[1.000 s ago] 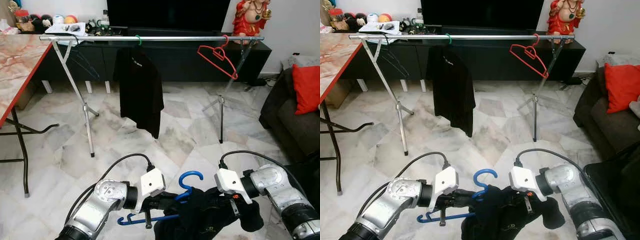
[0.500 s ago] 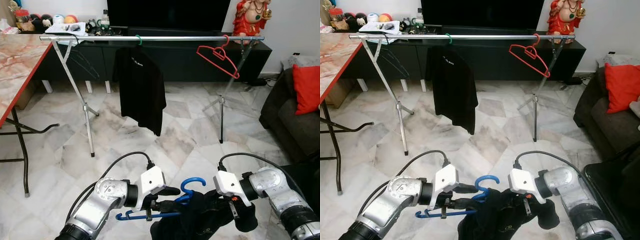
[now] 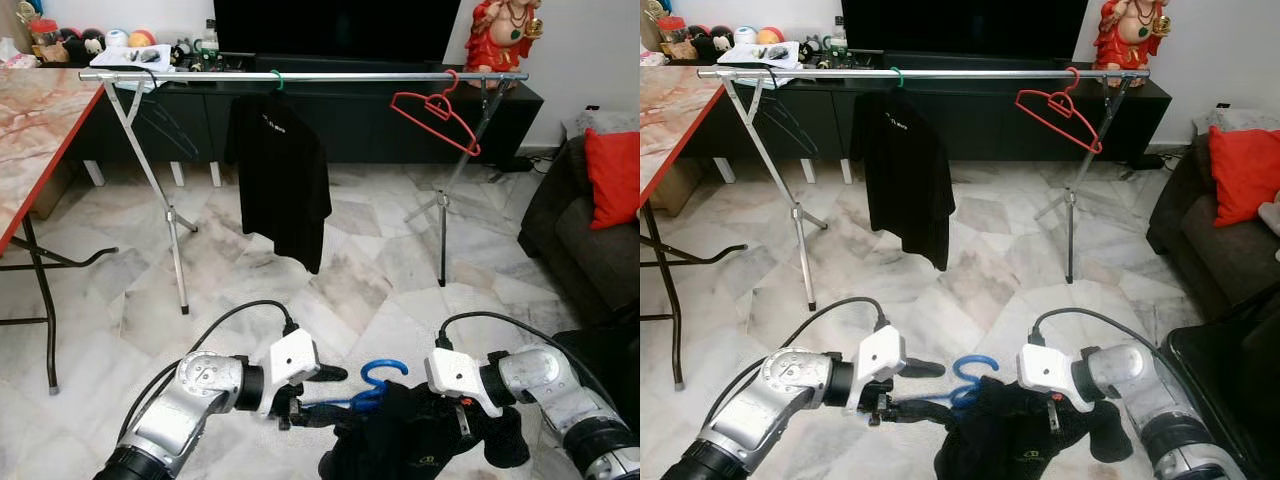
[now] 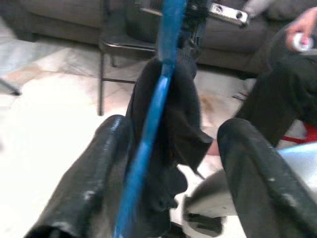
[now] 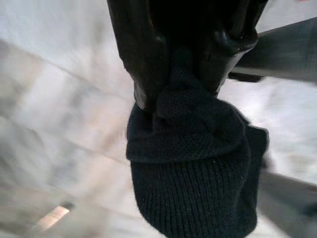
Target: Hang hanger
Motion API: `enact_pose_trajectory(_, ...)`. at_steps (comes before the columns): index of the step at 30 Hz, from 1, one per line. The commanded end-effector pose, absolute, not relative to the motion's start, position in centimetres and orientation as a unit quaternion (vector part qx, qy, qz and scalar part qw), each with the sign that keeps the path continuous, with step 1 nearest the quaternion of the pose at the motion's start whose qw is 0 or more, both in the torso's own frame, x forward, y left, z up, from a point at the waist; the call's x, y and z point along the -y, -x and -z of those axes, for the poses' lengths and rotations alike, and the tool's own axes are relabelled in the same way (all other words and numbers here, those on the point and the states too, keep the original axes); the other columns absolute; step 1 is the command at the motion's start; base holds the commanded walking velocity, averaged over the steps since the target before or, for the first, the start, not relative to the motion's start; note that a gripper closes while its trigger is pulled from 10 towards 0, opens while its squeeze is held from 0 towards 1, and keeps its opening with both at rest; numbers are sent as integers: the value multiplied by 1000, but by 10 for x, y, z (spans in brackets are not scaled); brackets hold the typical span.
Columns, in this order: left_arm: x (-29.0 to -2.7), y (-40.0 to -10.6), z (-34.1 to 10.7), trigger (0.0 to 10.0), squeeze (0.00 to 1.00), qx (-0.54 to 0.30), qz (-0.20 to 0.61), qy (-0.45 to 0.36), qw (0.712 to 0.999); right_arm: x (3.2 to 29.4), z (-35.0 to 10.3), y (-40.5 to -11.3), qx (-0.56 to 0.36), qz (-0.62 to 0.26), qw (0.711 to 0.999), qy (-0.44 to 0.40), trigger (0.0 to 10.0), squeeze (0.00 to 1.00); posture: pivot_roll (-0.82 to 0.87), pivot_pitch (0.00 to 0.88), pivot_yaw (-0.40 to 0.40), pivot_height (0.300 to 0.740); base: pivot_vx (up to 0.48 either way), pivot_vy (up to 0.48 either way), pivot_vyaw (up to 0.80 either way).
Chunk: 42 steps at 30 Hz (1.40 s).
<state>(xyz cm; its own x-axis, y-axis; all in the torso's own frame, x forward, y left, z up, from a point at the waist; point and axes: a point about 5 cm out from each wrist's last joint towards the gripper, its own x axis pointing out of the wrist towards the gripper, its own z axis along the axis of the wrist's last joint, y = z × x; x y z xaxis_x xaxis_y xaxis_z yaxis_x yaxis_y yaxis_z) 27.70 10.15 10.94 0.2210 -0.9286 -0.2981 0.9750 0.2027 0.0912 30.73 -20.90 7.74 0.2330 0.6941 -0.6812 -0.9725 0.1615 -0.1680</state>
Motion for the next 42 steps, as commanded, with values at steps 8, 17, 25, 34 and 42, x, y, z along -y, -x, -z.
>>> enact_pose_trajectory(8, -137, -295, -108, 10000, 47, -48, 459, -149, 874, 225, -95, -334, -208, -408, 841, 287, 0, 0, -44, 112, -97, 740, 0, 0, 0)
enact_pose_trajectory(17, -141, -297, -86, 10000, 0, -58, 373, -152, 913, 207, -130, -359, -136, -361, 892, 235, 0, 0, -49, 121, -97, 740, 0, 0, 0)
enact_pose_trajectory(25, -134, -304, -62, 10000, 0, -68, 301, -171, 936, 166, -181, -370, -41, -395, 891, 218, 0, 0, -61, 125, -99, 740, 0, 0, 0)
enact_pose_trajectory(34, -133, -309, -48, 10000, 0, -63, 249, -258, 932, 128, -207, -362, -6, -432, 875, 218, 0, 0, -66, 130, -104, 740, 0, 0, 0)
enact_pose_trajectory(42, -132, -311, -44, 10000, 0, -45, 224, -318, 920, 111, -214, -354, 5, -450, 867, 214, 0, 0, -66, 134, -107, 740, 0, 0, 0)
